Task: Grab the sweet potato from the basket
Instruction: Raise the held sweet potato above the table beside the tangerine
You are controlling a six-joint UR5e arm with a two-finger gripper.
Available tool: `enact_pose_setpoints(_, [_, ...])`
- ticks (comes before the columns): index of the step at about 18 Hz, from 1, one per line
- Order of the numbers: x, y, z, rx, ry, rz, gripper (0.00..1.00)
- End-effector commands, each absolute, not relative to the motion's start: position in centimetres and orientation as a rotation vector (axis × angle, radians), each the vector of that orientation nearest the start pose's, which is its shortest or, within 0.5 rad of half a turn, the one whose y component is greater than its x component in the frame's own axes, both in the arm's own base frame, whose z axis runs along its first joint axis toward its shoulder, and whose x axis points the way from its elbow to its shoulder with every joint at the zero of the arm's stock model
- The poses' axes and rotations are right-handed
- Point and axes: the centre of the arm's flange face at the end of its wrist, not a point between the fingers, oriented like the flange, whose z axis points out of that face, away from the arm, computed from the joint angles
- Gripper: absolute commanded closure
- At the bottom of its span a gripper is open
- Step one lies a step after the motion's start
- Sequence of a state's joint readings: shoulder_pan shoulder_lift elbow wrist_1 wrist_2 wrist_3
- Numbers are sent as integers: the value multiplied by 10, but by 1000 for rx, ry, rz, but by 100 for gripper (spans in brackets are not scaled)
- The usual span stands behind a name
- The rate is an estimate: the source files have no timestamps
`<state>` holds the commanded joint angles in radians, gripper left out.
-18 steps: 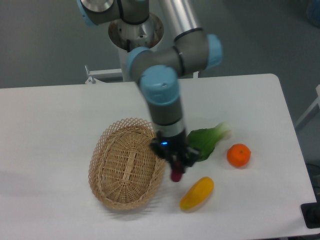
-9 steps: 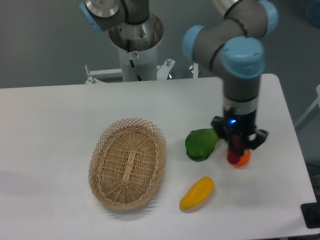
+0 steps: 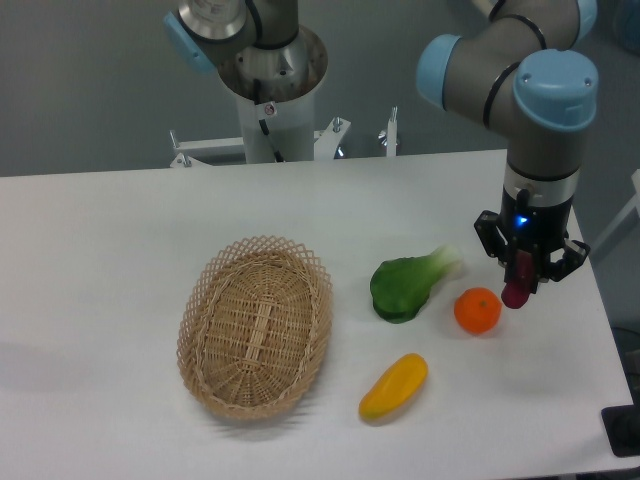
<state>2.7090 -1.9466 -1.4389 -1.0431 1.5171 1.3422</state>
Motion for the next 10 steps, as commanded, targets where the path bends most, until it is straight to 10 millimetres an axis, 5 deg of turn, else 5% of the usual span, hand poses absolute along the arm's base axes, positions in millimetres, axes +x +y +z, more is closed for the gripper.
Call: enact_pose_setpoints(10, [-538,403,397,-2959,316,379,70])
